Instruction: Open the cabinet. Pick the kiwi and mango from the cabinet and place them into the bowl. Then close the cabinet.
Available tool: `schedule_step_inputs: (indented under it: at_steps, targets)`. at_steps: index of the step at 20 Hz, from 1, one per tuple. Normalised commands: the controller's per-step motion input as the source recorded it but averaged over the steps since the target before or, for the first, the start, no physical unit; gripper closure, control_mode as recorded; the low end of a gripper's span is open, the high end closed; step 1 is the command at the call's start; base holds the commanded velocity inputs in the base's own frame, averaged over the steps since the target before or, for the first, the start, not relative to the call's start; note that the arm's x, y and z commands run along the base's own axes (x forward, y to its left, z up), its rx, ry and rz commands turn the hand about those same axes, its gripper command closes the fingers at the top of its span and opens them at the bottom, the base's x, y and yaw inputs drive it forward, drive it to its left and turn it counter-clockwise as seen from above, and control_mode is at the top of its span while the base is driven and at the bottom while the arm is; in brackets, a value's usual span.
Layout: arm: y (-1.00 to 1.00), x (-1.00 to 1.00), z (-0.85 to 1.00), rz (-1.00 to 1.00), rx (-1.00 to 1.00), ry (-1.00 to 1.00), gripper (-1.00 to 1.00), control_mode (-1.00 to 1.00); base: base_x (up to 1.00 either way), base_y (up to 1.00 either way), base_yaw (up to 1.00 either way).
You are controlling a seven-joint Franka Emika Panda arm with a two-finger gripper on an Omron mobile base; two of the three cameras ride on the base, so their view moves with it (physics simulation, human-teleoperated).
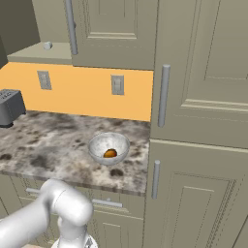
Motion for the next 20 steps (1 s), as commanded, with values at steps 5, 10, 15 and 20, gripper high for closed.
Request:
schedule_step_inputs:
  at_steps: [5, 10, 15, 20]
  targets:
    - [-0.7, 0.28, 0.1, -0.07, 0.15, -0.21, -1.0, -1.0, 0.0, 0.0, 0.0]
    - [-0.67, 0.53, 0.0, -0.11, 0.09, -0.17, -1.0, -1.0, 0.0, 0.0, 0.0]
    - [-0.65, 0.99, -0.04, -0.11, 0.05, -0.12, -1.0, -1.0, 0.0, 0.0, 0.0]
    - [-0.71, 1.0, -0.11, -0.1, 0.04, -0.06, -1.0, -1.0, 0.0, 0.0, 0.0]
